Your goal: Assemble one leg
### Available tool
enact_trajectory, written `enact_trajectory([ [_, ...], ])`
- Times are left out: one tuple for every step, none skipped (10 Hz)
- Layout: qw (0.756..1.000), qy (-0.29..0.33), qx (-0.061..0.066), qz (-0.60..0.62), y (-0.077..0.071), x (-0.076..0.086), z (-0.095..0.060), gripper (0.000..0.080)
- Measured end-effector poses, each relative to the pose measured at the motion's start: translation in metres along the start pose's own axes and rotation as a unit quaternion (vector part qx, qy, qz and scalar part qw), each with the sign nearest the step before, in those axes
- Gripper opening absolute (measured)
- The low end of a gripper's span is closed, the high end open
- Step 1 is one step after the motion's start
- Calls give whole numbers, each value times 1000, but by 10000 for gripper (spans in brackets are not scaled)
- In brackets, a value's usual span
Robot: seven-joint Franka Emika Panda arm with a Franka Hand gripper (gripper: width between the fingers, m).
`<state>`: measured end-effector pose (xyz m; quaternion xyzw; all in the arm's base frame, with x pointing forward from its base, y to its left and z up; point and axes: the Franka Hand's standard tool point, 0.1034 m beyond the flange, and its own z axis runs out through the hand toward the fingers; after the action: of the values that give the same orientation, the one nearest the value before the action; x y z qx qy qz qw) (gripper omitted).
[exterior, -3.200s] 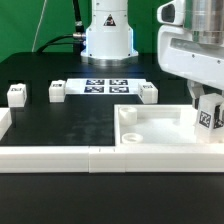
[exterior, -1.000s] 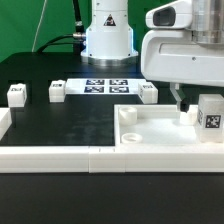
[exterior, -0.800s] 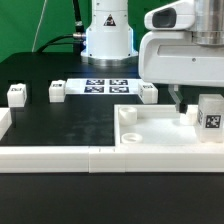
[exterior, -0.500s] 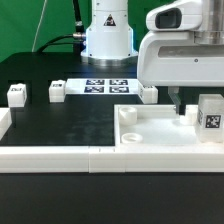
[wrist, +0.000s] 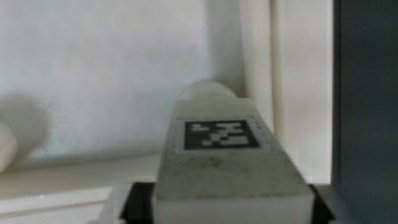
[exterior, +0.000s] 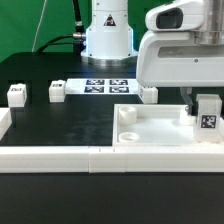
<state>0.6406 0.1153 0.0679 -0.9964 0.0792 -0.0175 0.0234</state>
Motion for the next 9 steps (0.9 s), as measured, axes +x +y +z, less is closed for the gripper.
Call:
enact_trajectory([
  [1000, 0, 0, 12, 0, 0, 0, 288],
  [1000, 0, 0, 13, 0, 0, 0, 288],
  [1000, 1, 1, 28, 0, 0, 0, 288],
  [995, 1, 2, 104, 1, 0, 0, 288],
  [988, 1, 0, 153, 3, -1, 0, 288],
  [981, 3, -5, 196, 8, -1, 0, 292],
  [974, 4, -9, 224, 13, -1, 0, 292],
  [961, 6, -14, 277, 18, -1, -1, 296],
  [948, 11, -21, 316, 25, -1, -2, 303],
])
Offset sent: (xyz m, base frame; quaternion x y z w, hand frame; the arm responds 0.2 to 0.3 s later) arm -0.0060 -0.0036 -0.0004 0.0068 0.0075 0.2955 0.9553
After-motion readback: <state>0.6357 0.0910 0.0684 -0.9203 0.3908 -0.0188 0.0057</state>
